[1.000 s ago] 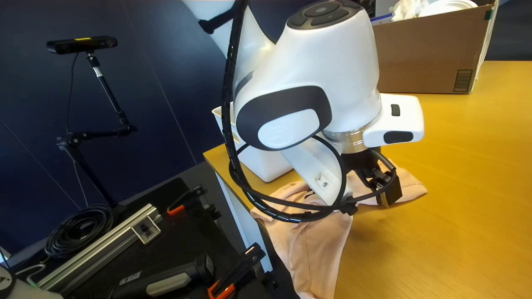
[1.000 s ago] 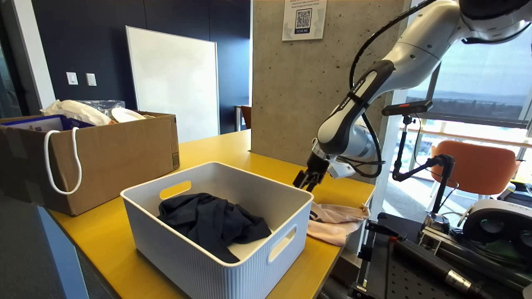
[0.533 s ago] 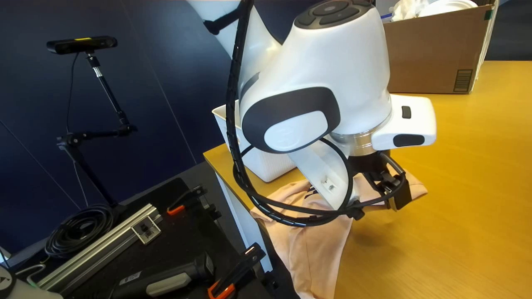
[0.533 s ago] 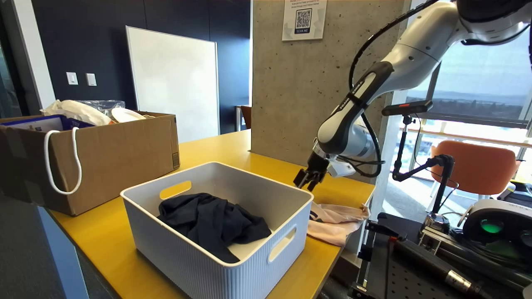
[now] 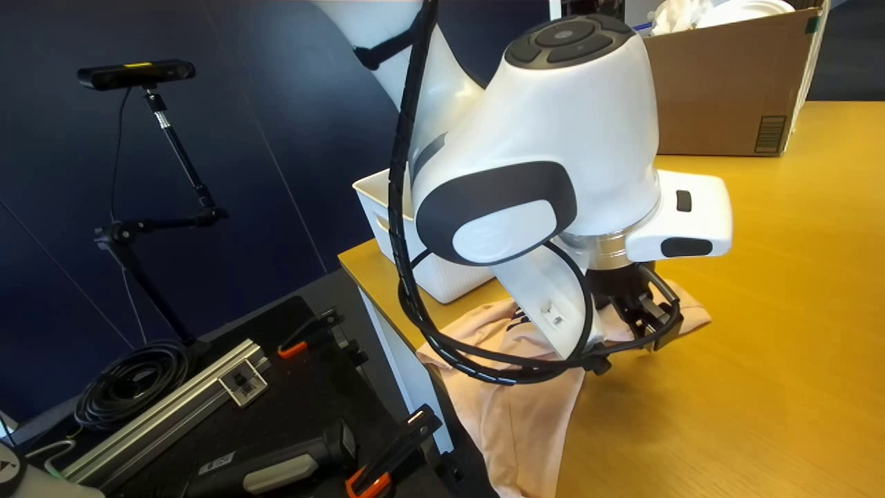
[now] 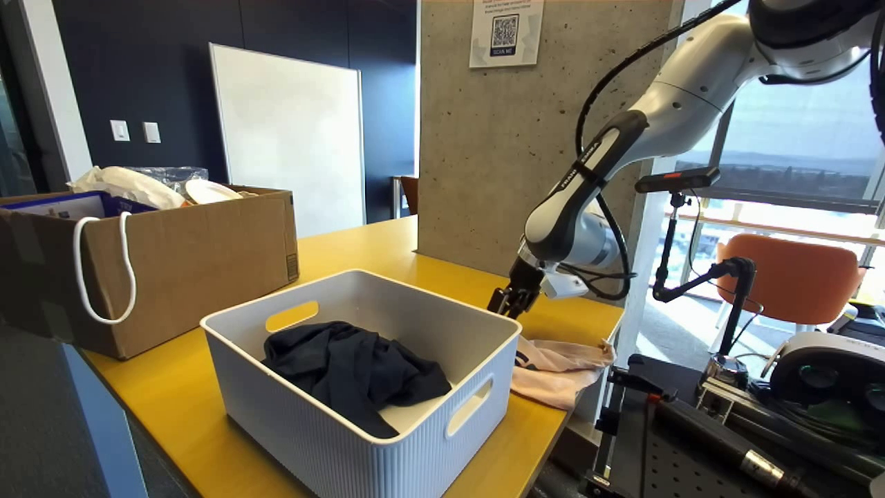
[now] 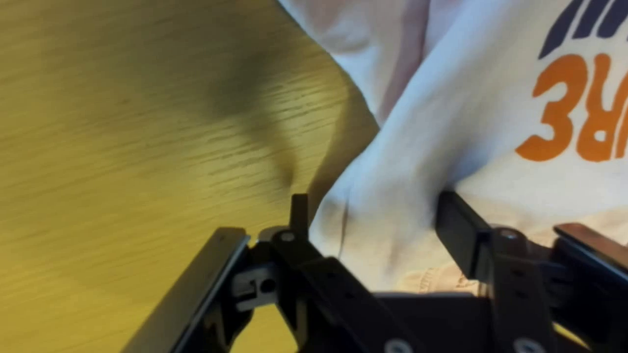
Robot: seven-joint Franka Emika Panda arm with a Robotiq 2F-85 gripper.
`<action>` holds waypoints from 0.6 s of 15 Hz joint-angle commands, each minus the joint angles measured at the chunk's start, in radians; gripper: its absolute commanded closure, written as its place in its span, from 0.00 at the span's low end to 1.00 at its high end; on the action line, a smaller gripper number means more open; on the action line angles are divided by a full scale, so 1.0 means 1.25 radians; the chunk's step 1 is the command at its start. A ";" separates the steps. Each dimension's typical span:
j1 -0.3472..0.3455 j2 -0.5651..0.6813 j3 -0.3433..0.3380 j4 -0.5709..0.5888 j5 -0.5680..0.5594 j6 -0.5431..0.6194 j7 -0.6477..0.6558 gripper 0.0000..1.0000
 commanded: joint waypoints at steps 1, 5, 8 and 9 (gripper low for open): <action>0.002 0.011 -0.002 0.012 -0.018 0.005 0.020 0.62; -0.007 -0.001 0.005 -0.003 -0.017 0.012 0.017 0.92; -0.008 -0.006 0.007 -0.006 -0.016 0.012 0.017 1.00; -0.005 -0.008 0.005 -0.008 -0.016 0.012 0.019 1.00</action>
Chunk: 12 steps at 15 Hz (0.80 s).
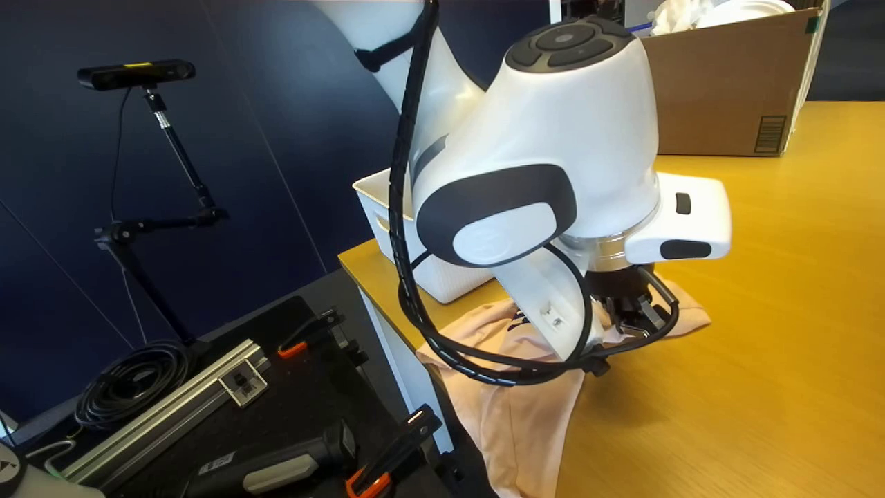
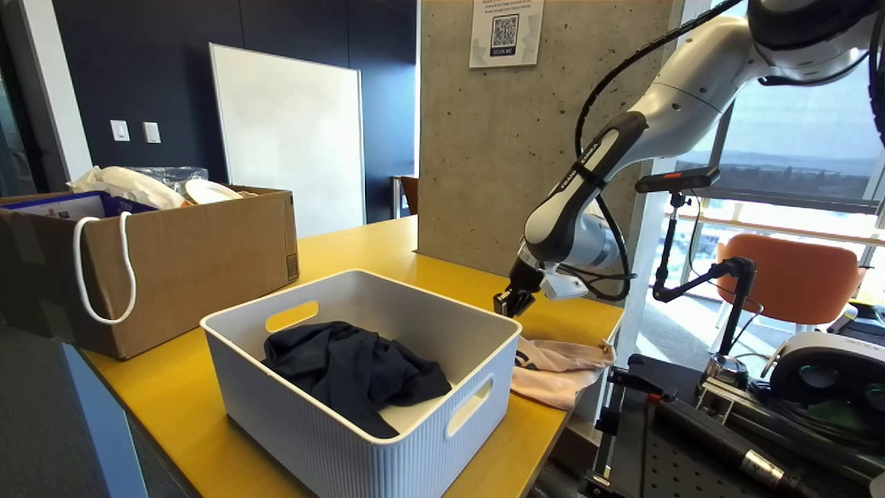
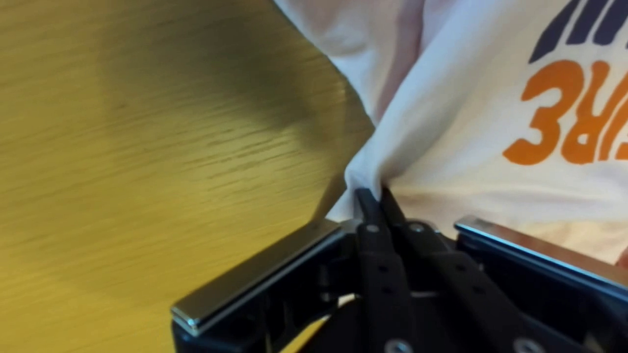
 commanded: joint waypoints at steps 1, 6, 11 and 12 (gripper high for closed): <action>-0.005 -0.018 0.006 -0.014 -0.016 0.011 0.018 1.00; 0.011 -0.084 -0.025 -0.027 -0.021 -0.003 0.025 0.99; 0.093 -0.074 -0.151 0.037 -0.051 -0.020 0.053 0.99; 0.121 -0.066 -0.189 0.053 -0.064 -0.019 0.064 0.99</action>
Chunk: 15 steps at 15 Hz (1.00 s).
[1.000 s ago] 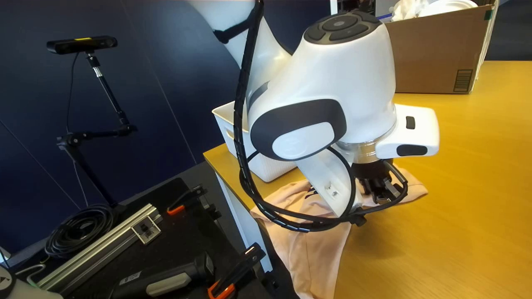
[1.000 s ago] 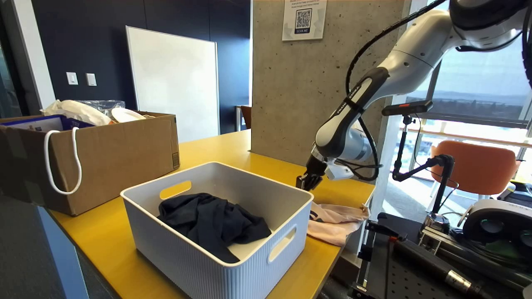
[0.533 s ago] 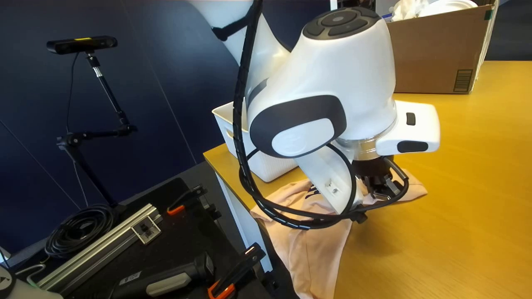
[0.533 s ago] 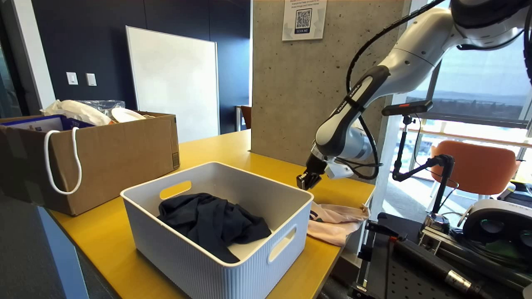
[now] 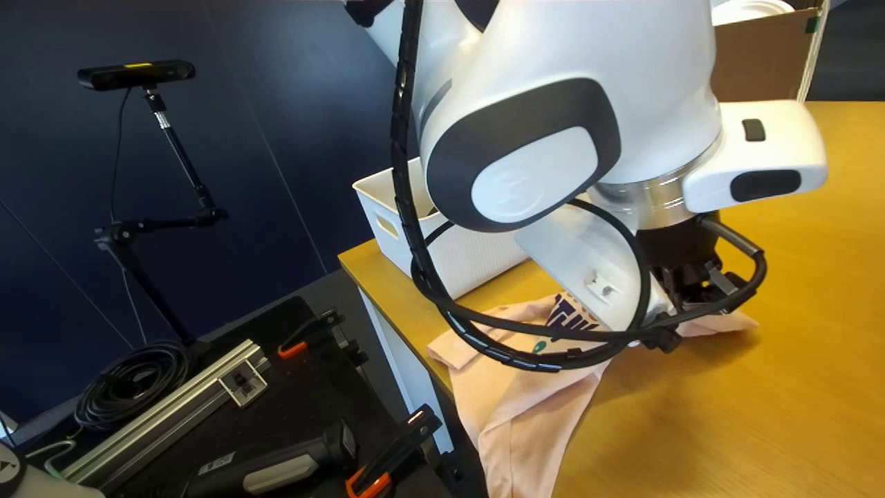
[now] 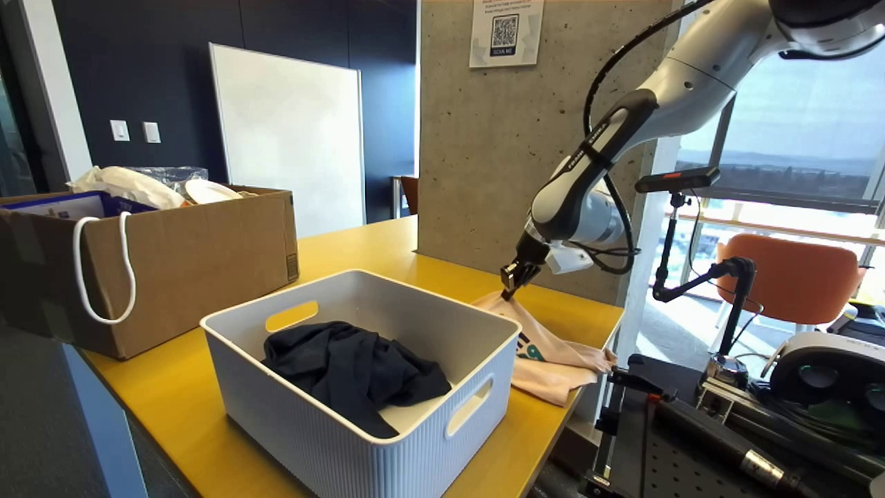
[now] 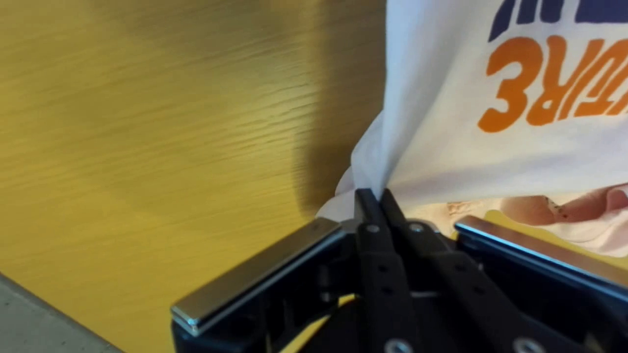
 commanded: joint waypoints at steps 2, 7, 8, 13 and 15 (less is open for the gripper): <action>0.156 0.030 -0.195 0.084 -0.062 -0.019 0.079 0.99; 0.298 0.082 -0.382 0.187 -0.118 -0.039 0.162 0.99; 0.321 0.096 -0.412 0.204 -0.128 -0.038 0.180 0.99; 0.409 0.158 -0.537 0.245 -0.161 -0.037 0.252 0.99; 0.444 0.190 -0.587 0.262 -0.165 -0.036 0.281 0.99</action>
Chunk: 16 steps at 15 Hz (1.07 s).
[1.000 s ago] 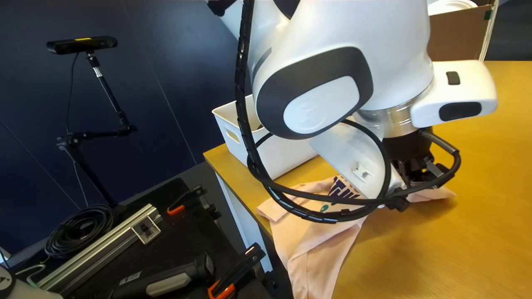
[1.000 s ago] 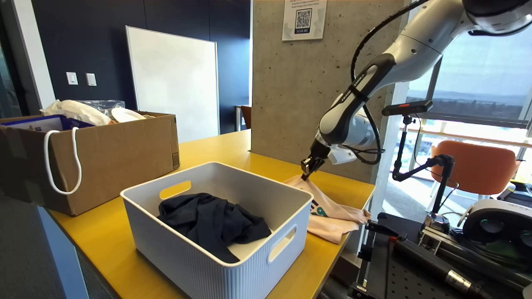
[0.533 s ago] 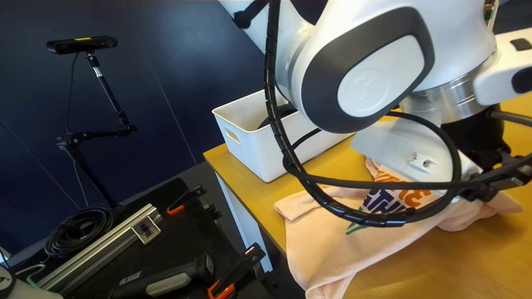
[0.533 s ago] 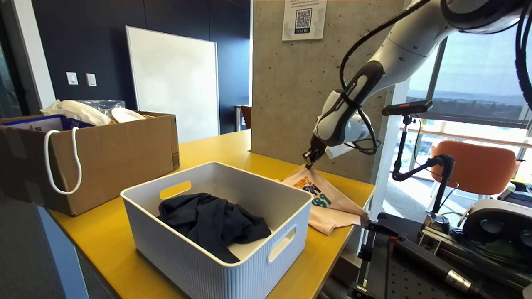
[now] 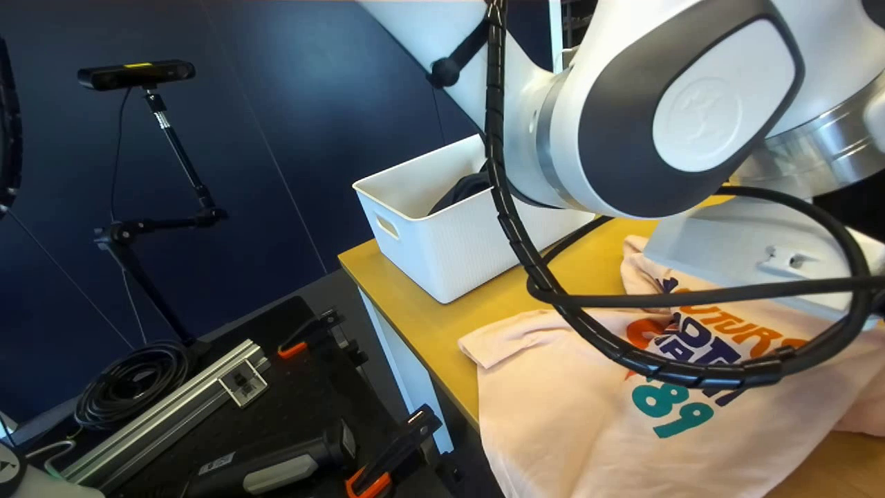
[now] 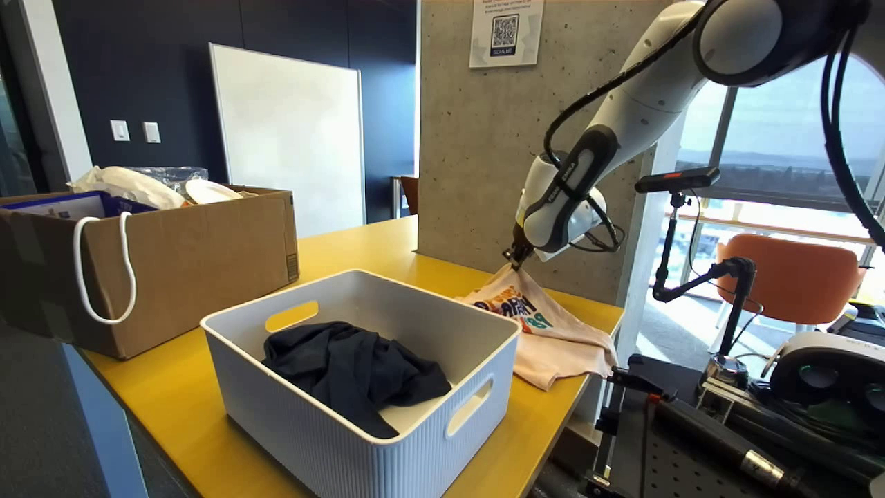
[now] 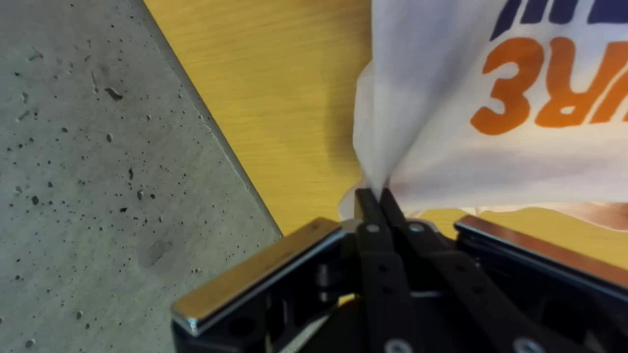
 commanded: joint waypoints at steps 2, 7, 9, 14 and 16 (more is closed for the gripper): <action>0.085 0.073 -0.120 0.051 -0.031 -0.016 0.088 0.99; 0.132 0.114 -0.182 0.061 -0.023 -0.028 0.130 0.73; 0.137 0.102 -0.176 0.042 -0.019 -0.023 0.136 0.67; 0.132 -0.068 -0.118 -0.099 -0.023 -0.035 0.094 0.29; 0.106 -0.146 -0.067 -0.154 -0.018 -0.052 0.076 0.16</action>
